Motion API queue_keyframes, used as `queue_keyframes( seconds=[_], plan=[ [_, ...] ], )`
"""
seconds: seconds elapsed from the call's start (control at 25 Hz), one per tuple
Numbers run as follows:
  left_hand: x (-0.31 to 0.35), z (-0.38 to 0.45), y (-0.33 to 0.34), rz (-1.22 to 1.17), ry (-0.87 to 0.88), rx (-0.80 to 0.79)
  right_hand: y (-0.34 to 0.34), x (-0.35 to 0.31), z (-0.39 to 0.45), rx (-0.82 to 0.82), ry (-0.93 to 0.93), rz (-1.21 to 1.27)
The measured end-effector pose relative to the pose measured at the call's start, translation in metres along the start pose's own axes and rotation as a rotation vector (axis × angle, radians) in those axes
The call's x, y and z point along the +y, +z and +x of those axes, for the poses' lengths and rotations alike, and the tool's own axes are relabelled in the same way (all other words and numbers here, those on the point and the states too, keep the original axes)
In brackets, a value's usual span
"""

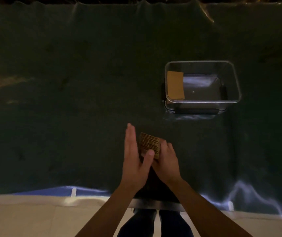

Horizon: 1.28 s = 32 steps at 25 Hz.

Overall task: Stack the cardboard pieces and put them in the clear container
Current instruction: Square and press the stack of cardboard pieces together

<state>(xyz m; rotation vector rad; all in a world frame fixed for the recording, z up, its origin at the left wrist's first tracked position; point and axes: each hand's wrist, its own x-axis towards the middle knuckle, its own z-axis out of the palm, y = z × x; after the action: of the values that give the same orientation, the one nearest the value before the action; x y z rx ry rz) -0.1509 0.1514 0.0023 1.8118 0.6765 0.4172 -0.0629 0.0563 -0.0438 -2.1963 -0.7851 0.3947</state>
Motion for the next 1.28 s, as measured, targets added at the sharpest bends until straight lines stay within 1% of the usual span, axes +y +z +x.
queue_keyframes(
  seconds=[0.04,0.08,0.12,0.16,0.2,0.24,0.32,0.4,0.44,0.52,0.56,0.64,0.68,0.76,0.8,0.84,0.88,0.92,1.16,1.28],
  plan=[
    [0.004,0.000,0.001,0.250,0.194,0.045,0.002,0.001,-0.001,0.009,0.001,-0.008],
    [0.008,0.000,0.004,0.461,0.333,0.031,0.004,0.002,-0.001,0.006,-0.001,-0.035],
    [0.011,0.000,0.008,0.636,0.416,-0.033,0.008,0.006,-0.002,-0.009,-0.016,-0.088],
    [0.013,-0.001,0.011,0.777,0.454,-0.095,0.011,0.009,-0.002,-0.030,-0.031,-0.157],
    [0.011,-0.002,0.012,0.863,0.455,-0.128,0.013,0.011,-0.002,-0.045,-0.032,-0.193],
    [0.010,-0.003,0.012,0.886,0.433,-0.132,0.013,0.012,-0.002,-0.047,-0.009,-0.174],
    [0.008,-0.005,0.011,0.900,0.401,-0.127,0.011,0.010,0.000,-0.037,0.031,-0.106],
    [0.008,-0.005,0.010,0.945,0.405,-0.181,0.009,0.007,-0.001,-0.040,-0.002,-0.128],
    [0.009,-0.003,0.009,0.931,0.397,-0.197,0.006,0.003,0.000,-0.034,-0.008,-0.112],
    [0.015,-0.001,0.006,0.775,0.315,-0.174,-0.009,-0.010,0.003,-0.050,-0.015,-0.092],
    [0.018,0.002,0.003,0.658,0.261,-0.115,-0.018,-0.017,0.006,-0.035,-0.066,-0.182],
    [0.018,0.009,-0.002,0.449,0.153,0.048,-0.035,-0.028,0.013,0.023,-0.187,-0.501],
    [0.015,0.013,-0.003,0.398,0.106,0.098,-0.043,-0.032,0.016,0.005,-0.221,-0.620],
    [0.002,0.017,-0.001,0.399,0.017,0.093,-0.050,-0.039,0.020,-0.172,-0.211,-0.727],
    [-0.006,0.017,0.002,0.428,-0.010,0.078,-0.048,-0.039,0.021,-0.273,-0.182,-0.732],
    [-0.014,0.016,0.004,0.458,-0.027,0.071,-0.044,-0.037,0.022,-0.336,-0.146,-0.712],
    [-0.022,0.015,0.005,0.476,-0.033,0.075,-0.040,-0.035,0.022,-0.363,-0.119,-0.684],
    [-0.030,0.014,0.005,0.486,-0.033,0.085,-0.036,-0.032,0.022,-0.356,-0.098,-0.646],
    [-0.035,0.017,0.008,0.405,-0.010,0.087,-0.031,-0.003,0.003,-0.219,-0.081,-0.589],
    [-0.038,0.015,-0.003,0.480,0.097,0.063,-0.032,-0.001,0.003,-0.210,-0.071,-0.554]
  ],
)
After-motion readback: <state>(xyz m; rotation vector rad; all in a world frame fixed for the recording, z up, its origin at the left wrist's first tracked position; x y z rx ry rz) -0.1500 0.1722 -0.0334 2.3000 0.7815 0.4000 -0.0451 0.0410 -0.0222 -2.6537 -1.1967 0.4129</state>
